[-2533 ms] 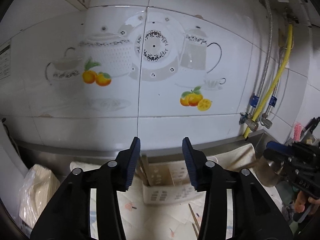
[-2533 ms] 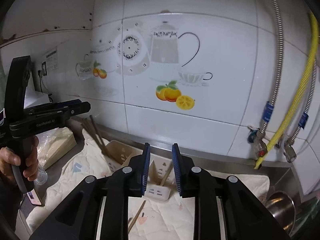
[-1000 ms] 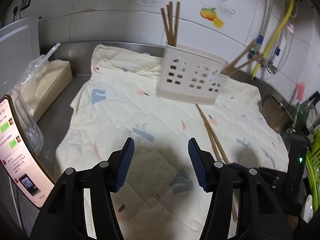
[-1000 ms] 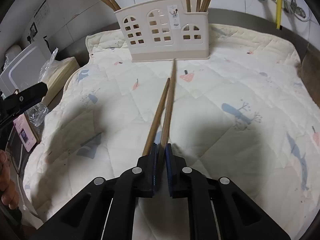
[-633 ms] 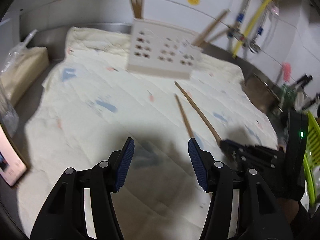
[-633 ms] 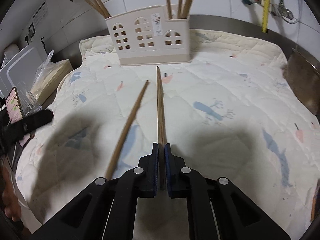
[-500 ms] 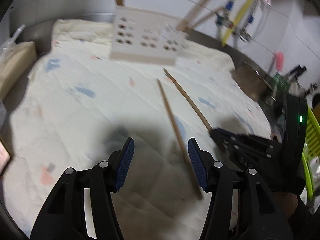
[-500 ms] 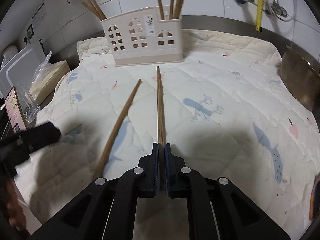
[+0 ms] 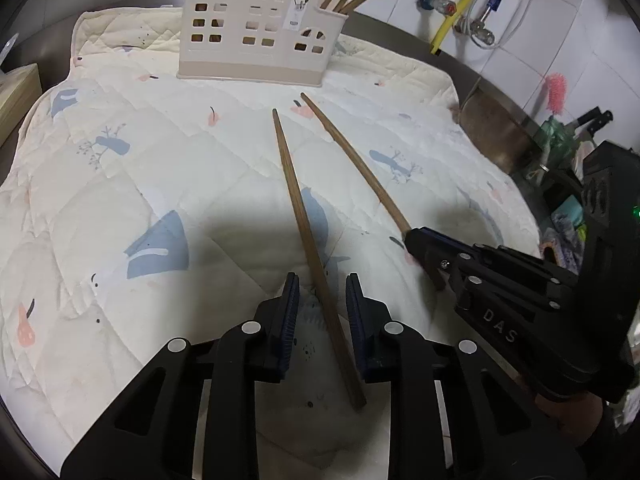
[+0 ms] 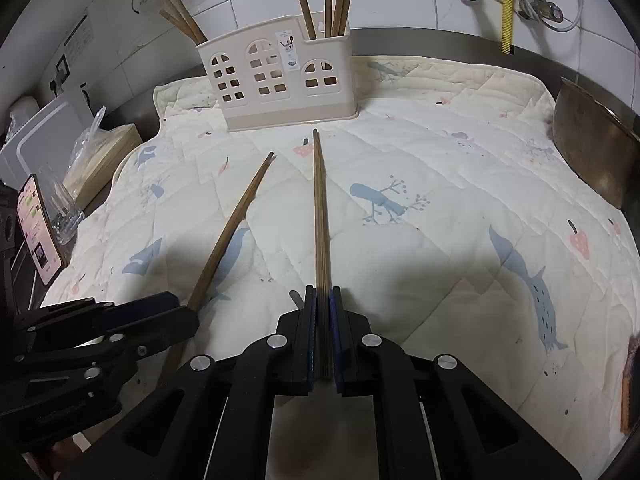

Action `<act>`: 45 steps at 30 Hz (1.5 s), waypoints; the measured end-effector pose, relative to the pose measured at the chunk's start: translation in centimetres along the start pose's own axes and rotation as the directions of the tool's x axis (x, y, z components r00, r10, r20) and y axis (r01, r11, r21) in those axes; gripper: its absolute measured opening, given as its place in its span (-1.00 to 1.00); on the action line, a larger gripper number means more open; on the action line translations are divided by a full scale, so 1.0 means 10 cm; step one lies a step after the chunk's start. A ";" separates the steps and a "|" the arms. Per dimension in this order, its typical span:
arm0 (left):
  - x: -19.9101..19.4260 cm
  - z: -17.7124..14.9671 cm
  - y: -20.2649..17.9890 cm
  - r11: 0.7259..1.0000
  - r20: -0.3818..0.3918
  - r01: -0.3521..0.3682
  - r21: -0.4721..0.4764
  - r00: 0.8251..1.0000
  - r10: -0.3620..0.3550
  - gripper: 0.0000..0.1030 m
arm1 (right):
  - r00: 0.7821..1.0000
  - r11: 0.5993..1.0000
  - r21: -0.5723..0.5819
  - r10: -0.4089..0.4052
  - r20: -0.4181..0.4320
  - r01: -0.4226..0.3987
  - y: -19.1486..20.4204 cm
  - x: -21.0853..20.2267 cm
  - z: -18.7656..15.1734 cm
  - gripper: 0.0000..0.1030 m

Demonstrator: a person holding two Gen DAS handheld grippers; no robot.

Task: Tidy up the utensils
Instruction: 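Close the left gripper on a chopstick while the right gripper grasps the last one, then lift the left gripper's chopstick over the holder while the right gripper lifts its own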

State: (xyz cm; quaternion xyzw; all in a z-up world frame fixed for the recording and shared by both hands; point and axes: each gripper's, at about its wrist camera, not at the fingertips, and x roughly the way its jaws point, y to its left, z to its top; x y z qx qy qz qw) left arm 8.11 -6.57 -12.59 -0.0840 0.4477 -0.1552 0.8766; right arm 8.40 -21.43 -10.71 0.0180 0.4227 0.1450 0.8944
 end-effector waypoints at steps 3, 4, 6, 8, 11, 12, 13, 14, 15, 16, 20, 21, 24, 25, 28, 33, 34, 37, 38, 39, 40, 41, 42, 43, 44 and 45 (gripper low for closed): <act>0.02 0.03 -0.01 1.000 -0.002 -0.025 0.007 1.000 0.025 -0.72 | 1.000 1.000 -0.003 -0.003 -0.001 0.003 0.01 0.00 0.00 -0.87; 0.03 0.04 -0.01 0.999 -0.003 -0.031 0.010 1.000 0.031 -0.76 | 1.000 1.000 -0.005 -0.003 0.000 0.003 0.01 0.01 0.00 -0.87; 0.02 0.06 -0.01 0.999 -0.007 -0.032 0.010 0.999 0.032 -0.82 | 1.000 1.000 -0.005 -0.003 0.000 0.003 0.01 0.00 0.00 -0.87; -0.01 0.07 -0.01 0.999 -0.005 -0.034 0.015 0.999 0.034 -0.84 | 1.000 1.000 -0.007 -0.005 0.002 0.005 0.01 0.00 0.00 -0.87; -0.11 0.11 0.01 0.999 0.021 -0.042 0.028 0.999 0.042 -0.88 | 1.000 1.000 -0.013 -0.009 0.012 0.010 0.01 -0.04 0.01 -0.87; -0.15 0.13 0.01 0.999 0.030 -0.044 0.031 0.999 0.043 -0.88 | 1.000 1.000 -0.015 -0.012 0.019 0.012 0.00 -0.06 0.02 -0.87; -0.21 0.16 0.02 0.998 0.044 -0.049 0.036 0.998 0.047 -0.88 | 1.000 1.000 -0.016 -0.012 0.028 0.012 0.00 -0.09 0.04 -0.87; -0.27 0.19 0.04 0.998 0.059 -0.054 0.041 0.997 0.052 -0.88 | 0.999 1.000 -0.018 -0.014 0.042 0.014 -0.01 -0.14 0.07 -0.87; -0.31 0.22 0.04 0.997 0.069 -0.058 0.043 0.996 0.055 -0.89 | 0.999 1.000 -0.021 -0.014 0.052 0.015 -0.01 -0.17 0.09 -0.87; -0.39 0.28 0.06 0.997 0.091 -0.062 0.044 0.994 0.058 -0.89 | 0.998 1.000 -0.025 -0.014 0.066 0.016 -0.01 -0.22 0.12 -0.87; -0.62 0.48 0.11 0.995 0.160 -0.084 0.057 0.984 0.074 -0.89 | 0.991 0.998 -0.053 -0.023 0.134 0.030 0.01 -0.44 0.28 -0.87; -0.67 0.52 0.11 0.994 0.173 -0.087 0.062 0.982 0.075 -0.89 | 0.987 0.998 -0.062 -0.024 0.157 0.034 0.02 -0.51 0.34 -0.87; -0.80 0.69 0.13 0.992 0.216 -0.095 0.080 0.973 0.076 -0.89 | 0.976 0.995 -0.087 -0.023 0.216 0.043 0.04 -0.68 0.50 -0.87; -0.83 0.76 0.14 0.992 0.227 -0.096 0.086 0.971 0.074 -0.89 | 0.973 0.995 -0.094 -0.022 0.231 0.045 0.05 -0.72 0.56 -0.87; -0.89 0.94 0.16 0.990 0.243 -0.101 0.100 0.967 0.074 -0.90 | 0.965 0.993 -0.114 0.000 0.262 0.031 0.07 -0.83 0.75 -0.87; -0.98 1.28 0.17 0.986 0.265 -0.112 0.126 0.961 0.075 -0.90 | 0.955 0.986 -0.168 0.043 0.295 0.008 0.12 -0.98 1.16 -0.87; -1.00 1.33 0.17 0.985 0.270 -0.111 0.130 0.960 0.072 -0.90 | 0.954 0.984 -0.177 0.055 0.294 -0.003 0.13 -1.00 1.25 -0.87; -1.11 1.55 0.16 0.983 0.297 -0.116 0.142 0.952 0.069 -0.90 | 0.952 0.979 -0.203 0.091 0.291 -0.032 0.16 -1.07 1.54 -0.87; -1.16 1.64 0.15 0.981 0.309 -0.119 0.152 0.949 0.067 -0.90 | 0.950 0.976 -0.212 0.109 0.291 -0.047 0.17 -1.10 1.66 -0.87; -1.19 1.69 0.15 0.980 0.316 -0.122 0.155 0.946 0.067 -0.90 | 0.950 0.974 -0.222 0.118 0.290 -0.053 0.19 -1.12 1.73 -0.87; -1.23 1.77 0.15 0.979 0.327 -0.127 0.157 0.942 0.070 -0.90 | 0.949 0.971 -0.230 0.125 0.290 -0.058 0.21 -1.14 1.81 -0.87; -1.28 1.87 0.14 0.978 0.339 -0.132 0.163 0.938 0.070 -0.90 | 0.947 0.969 -0.239 0.133 0.292 -0.062 0.23 -1.16 1.89 -0.87; -1.31 1.91 0.14 0.977 0.347 -0.137 0.166 0.935 0.072 -0.90 | 0.946 0.966 -0.249 0.142 0.291 -0.069 0.26 -1.18 1.99 -0.87; -1.37 1.99 0.13 0.975 0.362 -0.145 0.169 0.929 0.075 -0.90 | 0.945 0.964 -0.255 0.149 0.291 -0.074 0.27 -1.20 2.06 -0.87; -1.41 2.06 0.12 0.974 0.373 -0.147 0.171 0.925 0.074 -0.90 | 0.943 0.961 -0.266 0.154 0.295 -0.074 0.30 -1.22 2.15 -0.87; -1.46 2.14 0.12 0.974 0.384 -0.148 0.171 0.920 0.072 -0.90 | 0.941 0.959 -0.273 0.157 0.299 -0.073 0.31 -1.24 2.20 -0.87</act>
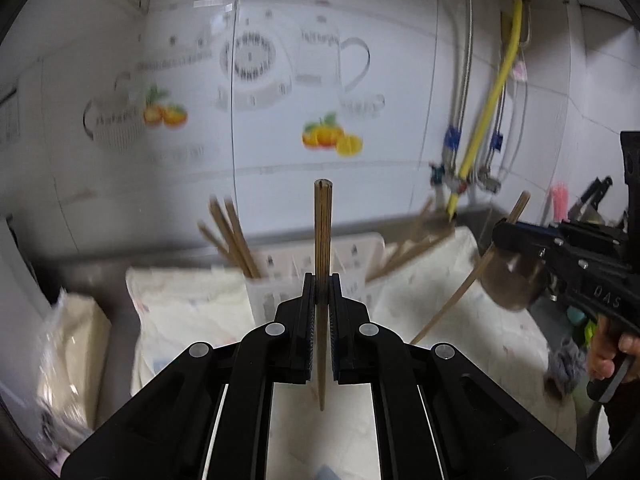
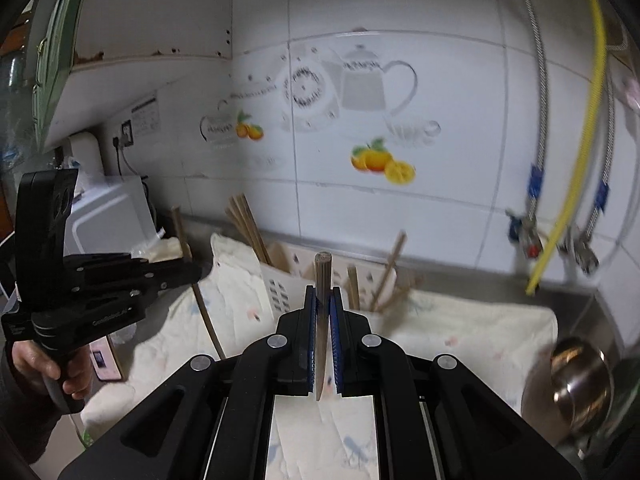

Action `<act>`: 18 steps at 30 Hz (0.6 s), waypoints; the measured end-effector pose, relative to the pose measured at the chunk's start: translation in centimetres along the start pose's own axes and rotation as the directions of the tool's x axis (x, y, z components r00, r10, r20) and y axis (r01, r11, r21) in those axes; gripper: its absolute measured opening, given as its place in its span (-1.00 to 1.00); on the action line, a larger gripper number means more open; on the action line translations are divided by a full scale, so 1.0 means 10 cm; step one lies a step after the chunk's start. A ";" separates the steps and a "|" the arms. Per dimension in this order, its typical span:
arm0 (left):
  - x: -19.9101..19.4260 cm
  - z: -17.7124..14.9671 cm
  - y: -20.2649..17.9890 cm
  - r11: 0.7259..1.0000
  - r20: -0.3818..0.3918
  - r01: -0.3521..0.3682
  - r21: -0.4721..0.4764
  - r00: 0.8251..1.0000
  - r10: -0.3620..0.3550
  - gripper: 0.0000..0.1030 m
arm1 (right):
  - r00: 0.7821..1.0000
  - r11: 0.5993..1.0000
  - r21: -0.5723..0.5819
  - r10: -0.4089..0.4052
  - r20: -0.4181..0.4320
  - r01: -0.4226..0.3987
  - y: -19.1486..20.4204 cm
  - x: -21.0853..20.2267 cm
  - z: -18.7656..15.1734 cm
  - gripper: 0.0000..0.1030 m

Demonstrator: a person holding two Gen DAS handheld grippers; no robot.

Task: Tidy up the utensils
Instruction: 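Lift the left gripper's chopstick over the holder while the right gripper lifts its own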

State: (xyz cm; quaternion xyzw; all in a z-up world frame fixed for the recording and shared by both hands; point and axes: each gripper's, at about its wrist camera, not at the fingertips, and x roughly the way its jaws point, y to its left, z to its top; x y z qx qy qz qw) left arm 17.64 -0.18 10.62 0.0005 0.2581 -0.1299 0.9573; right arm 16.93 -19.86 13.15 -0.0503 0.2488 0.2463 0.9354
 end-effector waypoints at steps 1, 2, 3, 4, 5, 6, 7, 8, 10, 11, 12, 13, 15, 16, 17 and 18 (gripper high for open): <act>-0.02 0.10 0.01 1.000 0.016 -0.005 0.001 1.000 0.005 -0.90 | 1.000 1.000 -0.005 0.003 0.007 -0.003 0.00 0.00 0.07 -0.87; -0.03 0.21 0.02 1.000 0.034 -0.006 0.007 0.999 0.005 -0.90 | 1.000 1.000 -0.012 0.006 0.014 -0.006 0.00 0.01 0.16 -0.87; -0.03 0.31 0.02 1.000 0.050 -0.009 0.013 0.999 0.008 -0.90 | 1.000 1.000 -0.015 0.007 0.020 -0.007 0.00 0.02 0.23 -0.87; -0.03 0.40 0.03 1.000 0.060 -0.014 0.016 0.998 0.013 -0.90 | 1.000 1.000 -0.017 0.007 0.025 -0.007 0.00 0.02 0.27 -0.87; -0.01 0.49 0.04 1.000 0.073 -0.018 0.019 0.997 0.016 -0.90 | 0.999 1.000 -0.018 0.009 0.030 -0.008 -0.01 0.03 0.33 -0.87; 0.00 0.56 0.04 1.000 0.082 -0.022 0.021 0.996 0.020 -0.90 | 0.999 1.000 -0.019 0.012 0.035 -0.011 -0.02 0.04 0.40 -0.87; 0.03 0.66 0.06 0.999 0.095 -0.036 0.022 0.995 0.034 -0.90 | 0.999 1.000 -0.021 0.014 0.042 -0.013 -0.02 0.04 0.45 -0.87; 0.06 0.73 0.07 0.999 0.103 -0.043 0.021 0.994 0.041 -0.90 | 0.999 1.000 -0.022 0.016 0.051 -0.015 -0.03 0.05 0.53 -0.87; 0.13 0.86 0.13 0.999 0.119 -0.043 0.002 0.992 0.043 -0.90 | 0.998 1.000 -0.025 0.014 0.068 -0.013 -0.04 0.05 0.62 -0.87; 0.15 0.91 0.15 0.999 0.125 -0.044 -0.006 0.991 0.044 -0.90 | 0.997 1.000 -0.025 0.016 0.076 -0.014 -0.05 0.05 0.67 -0.87; 0.18 0.95 0.17 0.999 0.134 -0.048 -0.012 0.990 0.049 -0.90 | 0.996 1.000 -0.026 0.014 0.086 -0.011 -0.06 0.06 0.74 -0.87; 0.22 1.00 0.20 0.998 0.144 -0.060 -0.016 0.988 0.061 -0.90 | 0.996 1.000 -0.027 0.008 0.094 -0.006 -0.06 0.07 0.78 -0.87; 0.31 1.06 0.23 0.997 0.157 -0.072 -0.026 0.985 0.075 -0.90 | 0.995 1.000 -0.029 -0.002 0.104 0.005 -0.08 0.10 0.85 -0.87; 0.35 1.07 0.25 0.997 0.156 -0.070 -0.031 0.985 0.074 -0.90 | 0.994 0.999 -0.033 -0.012 0.109 0.016 -0.08 0.12 0.88 -0.87; 0.40 1.07 0.27 0.997 0.154 -0.071 -0.037 0.985 0.076 -0.90 | 0.993 0.999 -0.036 -0.024 0.112 0.029 -0.09 0.15 0.90 -0.87; 0.44 1.07 0.29 0.996 0.151 -0.073 -0.042 0.985 0.079 -0.90 | 0.993 0.998 -0.038 -0.037 0.111 0.042 -0.11 0.20 0.92 -0.87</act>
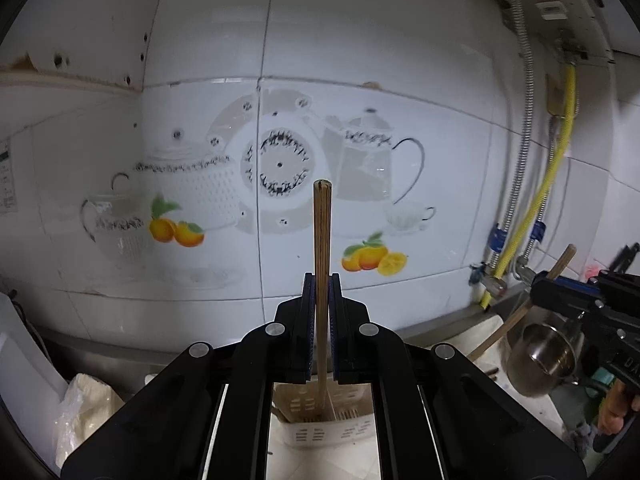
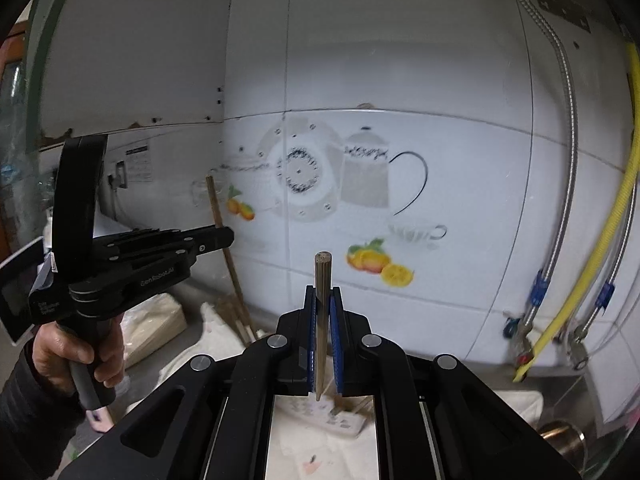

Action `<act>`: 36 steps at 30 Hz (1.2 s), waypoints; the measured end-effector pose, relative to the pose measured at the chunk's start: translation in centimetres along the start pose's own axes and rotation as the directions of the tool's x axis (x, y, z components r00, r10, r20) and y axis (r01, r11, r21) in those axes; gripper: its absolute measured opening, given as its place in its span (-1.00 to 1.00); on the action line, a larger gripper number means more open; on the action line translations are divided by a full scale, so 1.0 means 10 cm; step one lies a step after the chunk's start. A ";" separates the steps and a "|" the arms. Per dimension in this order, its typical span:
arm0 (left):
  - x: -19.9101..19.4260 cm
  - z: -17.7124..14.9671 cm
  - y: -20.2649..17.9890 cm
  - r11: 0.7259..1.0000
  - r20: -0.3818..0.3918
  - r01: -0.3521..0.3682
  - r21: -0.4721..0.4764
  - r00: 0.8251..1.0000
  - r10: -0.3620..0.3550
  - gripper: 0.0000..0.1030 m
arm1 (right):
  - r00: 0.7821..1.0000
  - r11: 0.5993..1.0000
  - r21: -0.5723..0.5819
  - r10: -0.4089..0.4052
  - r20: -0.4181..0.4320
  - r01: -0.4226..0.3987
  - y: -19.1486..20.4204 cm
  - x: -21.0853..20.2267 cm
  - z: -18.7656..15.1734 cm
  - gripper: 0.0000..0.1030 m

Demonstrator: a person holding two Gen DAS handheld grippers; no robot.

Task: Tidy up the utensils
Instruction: 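Lift the left gripper's chopstick over the holder while the right gripper lifts its own, then open the left gripper into the holder while the right gripper releases its chopstick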

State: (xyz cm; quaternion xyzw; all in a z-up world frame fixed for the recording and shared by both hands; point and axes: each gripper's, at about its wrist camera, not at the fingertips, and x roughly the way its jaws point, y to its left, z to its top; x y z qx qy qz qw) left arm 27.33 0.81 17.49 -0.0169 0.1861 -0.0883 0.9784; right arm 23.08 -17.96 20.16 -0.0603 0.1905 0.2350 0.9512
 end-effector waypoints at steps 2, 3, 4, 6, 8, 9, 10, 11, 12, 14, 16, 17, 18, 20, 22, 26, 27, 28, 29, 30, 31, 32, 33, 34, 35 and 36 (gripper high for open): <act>0.11 -0.05 0.03 1.000 -0.013 -0.009 -0.004 1.000 0.009 -0.90 | 1.000 1.000 -0.002 -0.016 -0.003 0.016 -0.03 0.07 0.00 -0.87; 0.15 -0.07 0.04 1.000 -0.022 -0.011 -0.008 1.000 0.011 -0.90 | 1.000 1.000 -0.002 -0.024 -0.011 0.024 -0.05 0.13 -0.01 -0.87; 0.21 -0.11 0.07 1.000 -0.035 -0.010 -0.016 0.999 0.009 -0.90 | 0.999 1.000 0.000 -0.031 -0.021 0.031 -0.07 0.19 -0.03 -0.87; 0.29 -0.17 0.11 1.000 -0.055 -0.009 -0.029 0.998 0.007 -0.90 | 0.999 0.999 0.003 -0.037 -0.033 0.037 -0.09 0.26 -0.05 -0.87; 0.37 -0.24 0.17 0.999 -0.073 -0.012 -0.039 0.997 0.010 -0.90 | 0.998 0.999 0.003 -0.049 -0.049 0.049 -0.11 0.35 -0.12 -0.87; 0.39 -0.26 0.19 0.999 -0.081 -0.013 -0.045 0.997 0.009 -0.90 | 0.997 0.999 0.001 -0.053 -0.054 0.053 -0.12 0.38 -0.14 -0.87; 0.42 -0.29 0.21 0.999 -0.091 -0.008 -0.053 0.996 0.003 -0.90 | 0.996 0.998 -0.002 -0.059 -0.066 0.059 -0.13 0.44 -0.18 -0.87; 0.45 -0.32 0.23 0.998 -0.100 -0.002 -0.059 0.995 -0.004 -0.90 | 0.995 0.998 -0.005 -0.065 -0.073 0.064 -0.14 0.47 -0.20 -0.87; 0.47 -0.34 0.24 0.998 -0.106 -0.002 -0.060 0.994 -0.004 -0.90 | 0.995 0.998 -0.007 -0.068 -0.079 0.068 -0.14 0.49 -0.22 -0.87; 0.51 -0.38 0.25 0.998 -0.121 -0.003 -0.059 0.993 -0.004 -0.90 | 0.992 0.997 -0.009 -0.076 -0.101 0.075 -0.16 0.57 -0.29 -0.87; 0.52 -0.42 0.26 0.998 -0.130 0.001 -0.060 0.991 -0.009 -0.90 | 0.990 0.997 -0.001 -0.073 -0.117 0.074 -0.19 0.62 -0.34 -0.87; 0.52 -0.44 0.26 0.998 -0.134 0.002 -0.057 0.991 -0.009 -0.90 | 0.990 0.997 0.003 -0.074 -0.124 0.075 -0.20 0.64 -0.36 -0.87; 0.53 -0.45 0.25 0.999 -0.136 0.002 -0.054 0.991 -0.010 -0.89 | 0.989 0.997 0.009 -0.072 -0.132 0.074 -0.22 0.66 -0.39 -0.87; 0.54 -0.48 0.24 0.999 -0.142 -0.001 -0.050 0.990 -0.006 -0.90 | 0.987 0.997 0.015 -0.070 -0.144 0.073 -0.23 0.69 -0.44 -0.87; 0.55 -0.50 0.24 0.999 -0.148 -0.001 -0.050 0.989 -0.006 -0.90 | 0.986 0.997 0.018 -0.070 -0.154 0.073 -0.23 0.72 -0.48 -0.87; 0.53 -0.52 0.23 0.999 -0.150 -0.009 -0.042 0.989 0.002 -0.89 | 0.984 0.997 0.024 -0.069 -0.167 0.074 -0.24 0.75 -0.53 -0.86; 0.51 -0.52 0.22 0.999 -0.149 -0.009 -0.039 0.989 0.003 -0.87 | 0.984 0.997 0.027 -0.066 -0.167 0.072 -0.25 0.74 -0.53 -0.86; 0.50 -0.52 0.22 0.999 -0.147 -0.008 -0.038 0.989 0.002 -0.86 | 0.984 0.997 0.029 -0.067 -0.166 0.073 -0.25 0.74 -0.53 -0.85; 0.49 -0.52 0.21 0.999 -0.147 -0.007 -0.039 0.989 0.001 -0.86 | 0.984 0.997 0.030 -0.067 -0.164 0.073 -0.25 0.73 -0.53 -0.85; 0.47 -0.51 0.21 0.999 -0.145 -0.006 -0.039 0.989 0.000 -0.86 | 0.985 0.997 0.032 -0.065 -0.162 0.071 -0.25 0.72 -0.53 -0.85; 0.45 -0.51 0.21 0.999 -0.141 -0.004 -0.036 0.990 -0.001 -0.86 | 0.985 0.997 0.034 -0.064 -0.160 0.070 -0.25 0.71 -0.52 -0.82; 0.42 -0.50 0.20 0.999 -0.137 -0.005 -0.033 0.991 0.001 -0.86 | 0.986 0.997 0.034 -0.065 -0.156 0.071 -0.24 0.68 -0.51 -0.79; 0.39 -0.50 0.20 1.000 -0.133 -0.006 -0.030 0.991 0.002 -0.83 | 0.986 0.997 0.034 -0.066 -0.152 0.072 -0.23 0.66 -0.50 -0.76; 0.34 -0.50 0.19 1.000 -0.128 -0.005 -0.028 0.992 0.001 -0.82 | 0.987 0.997 0.035 -0.067 -0.145 0.072 -0.23 0.63 -0.49 -0.70; 0.30 -0.50 0.19 1.000 -0.123 -0.005 -0.027 0.992 0.002 -0.76 | 0.988 0.997 0.035 -0.067 -0.138 0.072 -0.22 0.59 -0.49 -0.67; 0.25 -0.51 0.19 1.000 -0.117 -0.008 -0.027 0.993 0.004 -0.62 | 0.989 0.997 0.037 -0.063 -0.133 0.069 -0.22 0.56 -0.48 -0.67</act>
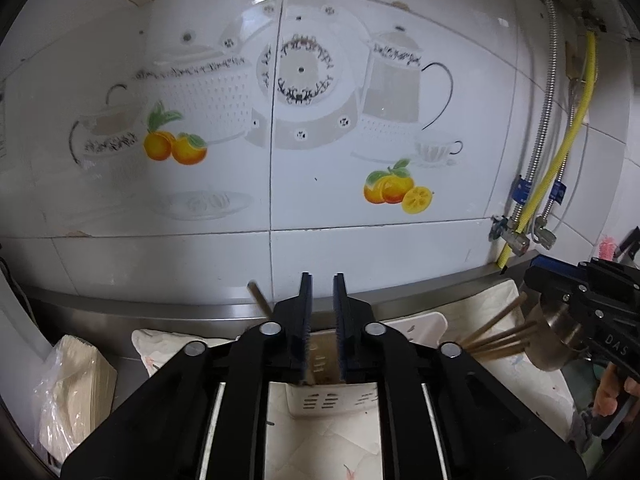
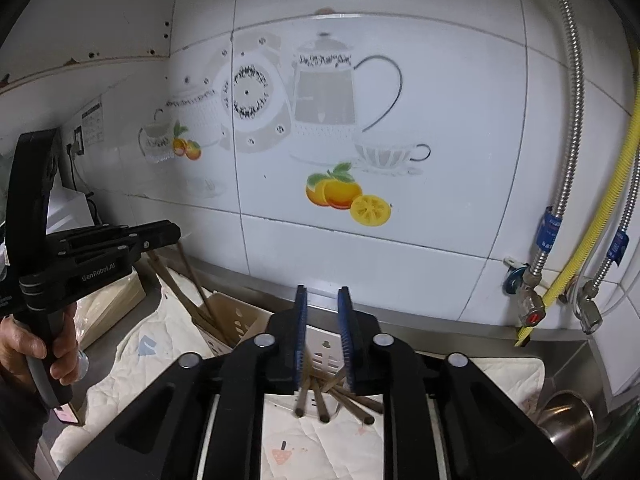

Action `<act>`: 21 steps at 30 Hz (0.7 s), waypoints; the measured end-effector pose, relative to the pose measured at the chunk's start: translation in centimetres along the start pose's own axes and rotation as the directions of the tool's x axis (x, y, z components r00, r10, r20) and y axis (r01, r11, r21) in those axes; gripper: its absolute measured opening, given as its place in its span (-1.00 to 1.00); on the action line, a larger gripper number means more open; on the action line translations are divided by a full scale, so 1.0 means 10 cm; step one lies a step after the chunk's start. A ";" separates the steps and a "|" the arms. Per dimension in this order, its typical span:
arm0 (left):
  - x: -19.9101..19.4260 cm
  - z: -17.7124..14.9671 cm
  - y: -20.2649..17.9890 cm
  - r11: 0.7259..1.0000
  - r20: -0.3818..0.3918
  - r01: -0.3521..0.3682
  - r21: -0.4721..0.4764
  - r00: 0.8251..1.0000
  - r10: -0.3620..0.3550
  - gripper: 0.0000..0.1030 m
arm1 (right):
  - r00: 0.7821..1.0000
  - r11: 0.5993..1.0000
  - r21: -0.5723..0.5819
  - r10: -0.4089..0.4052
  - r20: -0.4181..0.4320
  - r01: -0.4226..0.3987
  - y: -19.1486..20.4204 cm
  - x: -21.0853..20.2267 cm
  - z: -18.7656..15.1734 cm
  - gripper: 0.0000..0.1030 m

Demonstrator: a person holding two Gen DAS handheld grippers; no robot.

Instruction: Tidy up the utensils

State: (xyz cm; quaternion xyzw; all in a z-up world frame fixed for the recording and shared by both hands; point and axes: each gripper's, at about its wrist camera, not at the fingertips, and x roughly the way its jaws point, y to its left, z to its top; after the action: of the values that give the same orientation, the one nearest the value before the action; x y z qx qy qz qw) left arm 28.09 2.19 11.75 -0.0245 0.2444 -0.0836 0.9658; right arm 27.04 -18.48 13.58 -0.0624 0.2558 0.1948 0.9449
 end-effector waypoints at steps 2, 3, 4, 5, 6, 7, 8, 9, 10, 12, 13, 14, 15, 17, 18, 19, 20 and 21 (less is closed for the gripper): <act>-0.12 -0.04 0.01 1.000 0.016 -0.004 -0.008 1.000 0.004 -0.38 | 1.000 1.000 0.001 0.004 0.014 -0.004 0.01 -0.08 -0.01 -0.55; -0.21 -0.07 0.02 1.000 0.028 -0.006 -0.013 1.000 0.006 -0.28 | 1.000 1.000 0.003 0.005 0.020 -0.005 0.02 -0.13 -0.02 -0.50; -0.26 -0.09 0.03 1.000 0.034 -0.006 -0.014 0.999 0.007 -0.27 | 1.000 1.000 0.005 0.008 0.027 -0.008 0.03 -0.18 -0.05 -0.42; -0.32 -0.13 0.03 1.000 0.039 -0.007 -0.016 0.999 0.008 -0.21 | 0.999 1.000 0.006 0.008 0.036 -0.008 0.05 -0.23 -0.08 -0.33; -0.37 -0.16 0.04 1.000 0.043 -0.007 -0.021 0.999 0.008 -0.07 | 0.999 1.000 0.005 0.006 0.042 -0.006 0.06 -0.28 -0.11 -0.29; -0.45 -0.21 0.06 0.999 0.044 -0.010 -0.030 0.999 0.012 0.01 | 0.999 1.000 0.005 0.005 0.045 -0.005 0.08 -0.32 -0.14 -0.20; -0.50 -0.25 0.07 0.999 0.047 -0.013 -0.035 0.999 0.015 0.04 | 0.999 1.000 0.006 0.006 0.051 -0.006 0.09 -0.37 -0.19 -0.13; -0.55 -0.29 0.07 0.999 0.050 -0.013 -0.038 0.999 0.015 0.04 | 0.999 1.000 0.006 0.007 0.053 -0.007 0.11 -0.40 -0.22 -0.11; -0.61 -0.35 0.08 0.999 0.051 -0.015 -0.040 0.999 0.017 0.07 | 0.998 1.000 0.004 0.007 0.057 -0.007 0.13 -0.45 -0.27 -0.09; -0.69 -0.44 0.09 0.999 0.049 -0.030 -0.041 0.998 0.032 0.27 | 0.998 1.000 0.003 0.003 0.066 -0.003 0.18 -0.53 -0.38 0.02; -0.75 -0.52 0.08 0.998 0.052 -0.044 -0.037 0.998 0.046 0.30 | 0.998 1.000 0.003 0.001 0.068 -0.001 0.19 -0.55 -0.41 0.09; -0.78 -0.56 0.07 0.998 0.053 -0.049 -0.035 0.997 0.051 0.38 | 0.997 1.000 0.003 -0.003 0.072 0.002 0.21 -0.59 -0.46 0.17; -0.81 -0.62 0.07 0.998 0.051 -0.055 -0.033 0.997 0.057 0.51 | 0.997 1.000 0.003 -0.010 0.080 0.010 0.25 -0.64 -0.54 0.21; -0.88 -0.75 0.06 0.996 0.047 -0.077 -0.035 0.996 0.078 0.67 | 0.996 1.000 0.005 -0.017 0.083 0.017 0.29 -0.70 -0.64 0.33; -0.91 -0.82 0.05 0.996 0.045 -0.087 -0.033 0.995 0.088 0.70 | 0.996 1.000 0.007 -0.018 0.082 0.018 0.31 -0.72 -0.69 0.36; -0.94 -0.88 0.05 0.996 0.041 -0.088 -0.032 0.995 0.089 0.72 | 0.997 1.000 0.006 -0.020 0.077 0.019 0.34 -0.74 -0.77 0.44; -0.96 -0.93 0.04 0.995 0.039 -0.090 -0.033 0.995 0.091 0.79 | 0.997 1.000 0.004 -0.025 0.072 0.025 0.37 -0.75 -0.84 0.48; -0.99 -1.00 0.04 0.995 0.035 -0.092 -0.039 0.995 0.093 0.87 | 0.997 1.000 0.005 -0.029 0.068 0.029 0.38 -0.75 -0.89 0.50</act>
State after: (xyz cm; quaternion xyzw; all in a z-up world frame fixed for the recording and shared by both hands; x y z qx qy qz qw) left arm 14.84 4.27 7.54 -0.0326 0.2291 -0.0340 0.9723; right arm 15.45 -19.45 9.62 -0.0577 0.2229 0.1825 0.9559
